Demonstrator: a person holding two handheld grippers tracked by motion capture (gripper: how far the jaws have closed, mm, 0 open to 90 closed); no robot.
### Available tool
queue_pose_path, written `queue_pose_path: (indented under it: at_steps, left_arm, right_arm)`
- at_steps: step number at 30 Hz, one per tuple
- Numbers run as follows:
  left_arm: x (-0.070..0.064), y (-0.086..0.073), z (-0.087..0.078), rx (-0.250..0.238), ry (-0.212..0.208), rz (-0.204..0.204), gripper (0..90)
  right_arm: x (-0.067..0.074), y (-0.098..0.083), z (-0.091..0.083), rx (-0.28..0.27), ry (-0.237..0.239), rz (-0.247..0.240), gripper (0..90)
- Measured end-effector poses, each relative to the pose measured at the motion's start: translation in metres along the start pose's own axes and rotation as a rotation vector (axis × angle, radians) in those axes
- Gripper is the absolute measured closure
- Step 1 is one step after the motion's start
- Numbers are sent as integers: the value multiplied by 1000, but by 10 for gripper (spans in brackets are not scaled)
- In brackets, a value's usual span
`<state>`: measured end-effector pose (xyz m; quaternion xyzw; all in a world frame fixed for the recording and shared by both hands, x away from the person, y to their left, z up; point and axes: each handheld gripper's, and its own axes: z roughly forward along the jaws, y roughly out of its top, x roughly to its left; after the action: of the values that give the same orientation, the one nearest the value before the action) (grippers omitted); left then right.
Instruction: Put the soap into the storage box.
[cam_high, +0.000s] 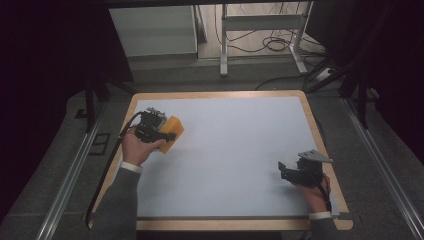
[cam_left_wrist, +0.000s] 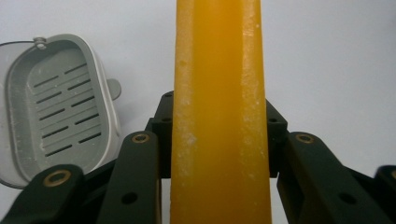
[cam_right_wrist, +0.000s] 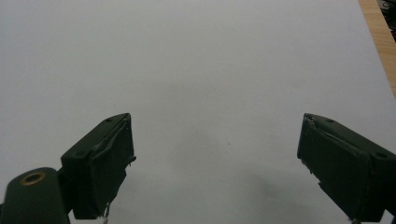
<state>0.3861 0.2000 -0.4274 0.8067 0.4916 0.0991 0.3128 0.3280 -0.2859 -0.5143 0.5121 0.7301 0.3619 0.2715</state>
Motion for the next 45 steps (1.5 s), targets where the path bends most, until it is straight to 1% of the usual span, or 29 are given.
queue_pose_path:
  at_steps: [6,14,23,30,40,45]
  left_arm:
    - [3,2,-2,-6,13,-8,610]
    - [8,4,-2,1,15,-17,610]
    - [14,8,-4,-10,26,-38,610]
    - [22,10,-4,-5,39,-48,610]
    - [32,9,-9,-19,48,-72,610]
    - [37,10,-9,-9,47,-80,610]
  right_arm:
    - [-1,0,0,0,-2,0,108]
    - [-1,0,0,1,-2,1,108]
    - [-1,0,0,-1,-4,2,108]
    - [-2,0,0,0,-5,3,108]
    - [-2,0,-1,-1,-5,7,108]
    - [-3,0,-1,-1,-5,8,108]
